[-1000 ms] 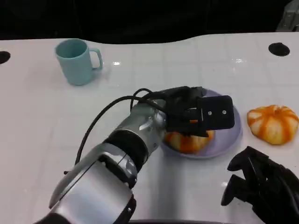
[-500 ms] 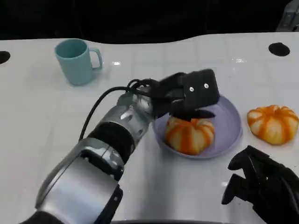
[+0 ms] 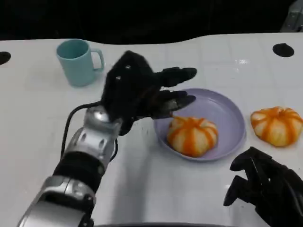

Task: Grasp the bread from the table and place it into the plate.

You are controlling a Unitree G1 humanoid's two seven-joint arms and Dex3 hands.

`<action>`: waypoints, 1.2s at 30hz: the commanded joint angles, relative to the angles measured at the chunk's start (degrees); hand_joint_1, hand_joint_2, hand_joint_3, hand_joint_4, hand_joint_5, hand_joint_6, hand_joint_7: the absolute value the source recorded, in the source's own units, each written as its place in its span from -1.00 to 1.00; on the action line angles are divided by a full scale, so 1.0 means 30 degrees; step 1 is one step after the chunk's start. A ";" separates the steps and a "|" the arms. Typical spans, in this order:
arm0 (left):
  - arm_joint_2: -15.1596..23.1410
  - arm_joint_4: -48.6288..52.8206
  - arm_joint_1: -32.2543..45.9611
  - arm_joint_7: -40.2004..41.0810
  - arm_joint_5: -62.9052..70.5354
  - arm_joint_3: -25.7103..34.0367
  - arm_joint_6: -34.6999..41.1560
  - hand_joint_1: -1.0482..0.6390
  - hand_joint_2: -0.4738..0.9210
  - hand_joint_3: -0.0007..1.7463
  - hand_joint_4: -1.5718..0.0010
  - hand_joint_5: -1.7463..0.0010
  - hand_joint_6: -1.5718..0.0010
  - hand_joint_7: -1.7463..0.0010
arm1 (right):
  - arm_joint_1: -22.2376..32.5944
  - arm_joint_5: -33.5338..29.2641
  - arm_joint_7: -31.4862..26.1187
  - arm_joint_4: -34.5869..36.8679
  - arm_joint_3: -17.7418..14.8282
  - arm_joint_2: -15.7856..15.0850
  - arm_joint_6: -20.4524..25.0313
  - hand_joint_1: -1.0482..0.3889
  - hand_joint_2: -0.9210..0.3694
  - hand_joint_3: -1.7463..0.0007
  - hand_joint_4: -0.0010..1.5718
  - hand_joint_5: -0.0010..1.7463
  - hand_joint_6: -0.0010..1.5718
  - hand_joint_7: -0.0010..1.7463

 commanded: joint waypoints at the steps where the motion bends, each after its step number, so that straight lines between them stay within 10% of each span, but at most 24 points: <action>1: 0.0527 -0.4229 0.1846 -0.1231 -0.2518 0.1066 0.3411 -0.47 1.00 -0.54 0.78 0.32 0.52 0.94 | 0.0043 0.0100 -0.0097 -0.0333 -0.0100 -0.0085 0.0050 -0.10 -1.00 0.49 -0.17 1.00 -0.34 0.83; 5: 0.0440 -0.7058 0.3392 -0.0817 -0.4345 0.1866 0.5802 -0.46 1.00 -0.54 0.81 0.24 0.51 0.94 | 0.0037 0.0131 -0.0101 -0.0326 -0.0105 -0.0065 0.0074 -0.10 -1.00 0.48 -0.17 1.00 -0.34 0.83; 9: -0.0026 -1.1889 0.6695 0.0267 -0.8308 0.4078 1.0012 -0.46 1.00 -0.56 0.40 -0.33 0.10 0.68 | 0.0008 0.0004 -0.0088 -0.0310 -0.0011 -0.0082 -0.0006 -0.11 -1.00 0.48 -0.17 1.00 -0.34 0.83; 16: -0.0460 -1.6254 1.0171 0.2129 -1.0996 0.5055 1.2536 -0.47 1.00 -0.48 0.23 -0.74 0.21 -0.22 | 0.0066 0.0023 0.0162 -0.0203 0.0024 -0.0086 -0.0190 -0.12 -1.00 0.47 -0.19 1.00 -0.36 0.83; 36: -0.0645 -2.0565 1.6552 0.4224 -1.2427 0.4458 1.2269 -0.43 1.00 -0.45 0.12 -1.00 0.34 -0.82 | 0.0261 -0.0001 -0.0191 -0.0943 -0.0086 -0.0128 0.0432 -0.13 -1.00 0.46 -0.20 1.00 -0.37 0.84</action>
